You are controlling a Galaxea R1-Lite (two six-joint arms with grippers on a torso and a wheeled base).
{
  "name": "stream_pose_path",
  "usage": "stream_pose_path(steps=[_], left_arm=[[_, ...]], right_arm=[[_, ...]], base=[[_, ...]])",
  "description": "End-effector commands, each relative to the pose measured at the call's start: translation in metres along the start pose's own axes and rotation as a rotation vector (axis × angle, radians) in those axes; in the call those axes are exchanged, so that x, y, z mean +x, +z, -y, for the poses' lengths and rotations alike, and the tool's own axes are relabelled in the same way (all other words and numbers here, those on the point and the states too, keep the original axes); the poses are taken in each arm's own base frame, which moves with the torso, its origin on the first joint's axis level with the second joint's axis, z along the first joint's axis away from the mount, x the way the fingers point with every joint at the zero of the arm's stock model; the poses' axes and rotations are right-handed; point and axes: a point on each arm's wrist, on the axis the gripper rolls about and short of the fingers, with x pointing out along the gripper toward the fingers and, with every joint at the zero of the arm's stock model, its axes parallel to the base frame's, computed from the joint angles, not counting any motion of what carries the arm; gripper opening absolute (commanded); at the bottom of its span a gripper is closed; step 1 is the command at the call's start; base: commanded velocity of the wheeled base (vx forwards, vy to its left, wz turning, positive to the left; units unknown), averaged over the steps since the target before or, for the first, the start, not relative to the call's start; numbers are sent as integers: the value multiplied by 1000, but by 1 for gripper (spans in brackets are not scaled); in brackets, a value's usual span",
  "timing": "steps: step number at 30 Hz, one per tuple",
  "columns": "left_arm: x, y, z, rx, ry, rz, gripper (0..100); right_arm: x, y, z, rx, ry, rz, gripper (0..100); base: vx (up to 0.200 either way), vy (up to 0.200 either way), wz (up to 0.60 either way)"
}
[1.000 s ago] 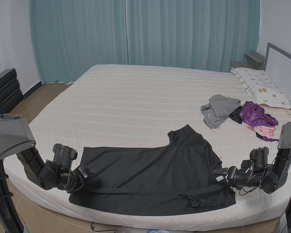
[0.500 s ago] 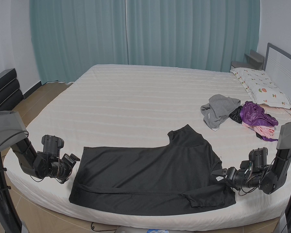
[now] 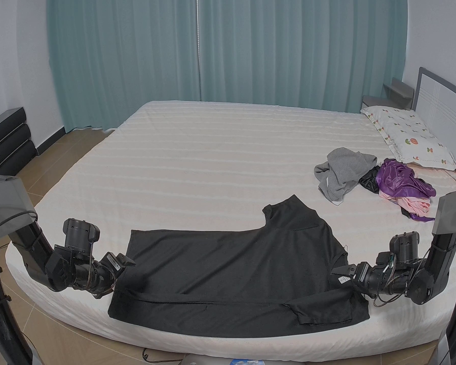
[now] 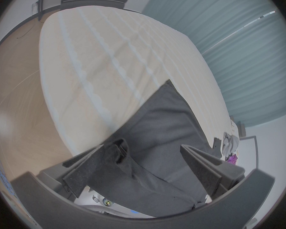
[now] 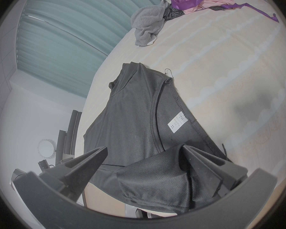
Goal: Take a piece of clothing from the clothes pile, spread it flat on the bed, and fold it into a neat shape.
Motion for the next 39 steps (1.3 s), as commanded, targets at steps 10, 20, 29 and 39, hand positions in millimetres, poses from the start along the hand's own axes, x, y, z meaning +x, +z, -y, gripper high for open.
stream_pose_path(steps=[10, 20, 29, 39], left_arm=[[17, -15, 7, 49, 44, 5, 0], [15, -8, 7, -30, 58, 57, 0], [20, 1, 5, -67, 66, 74, 0], [21, 3, 6, -92, 65, 80, 0]], right_arm=[[5, -1, 3, -61, -25, -1, 100], [18, -3, 16, -180, -13, 32, 100], [27, -6, 26, -223, 2, 44, 100], [20, -8, 28, -235, 71, 40, 100]], base=[[0, 0, 0], [0, 0, 0], [0, 0, 0], [0, 0, 0]])
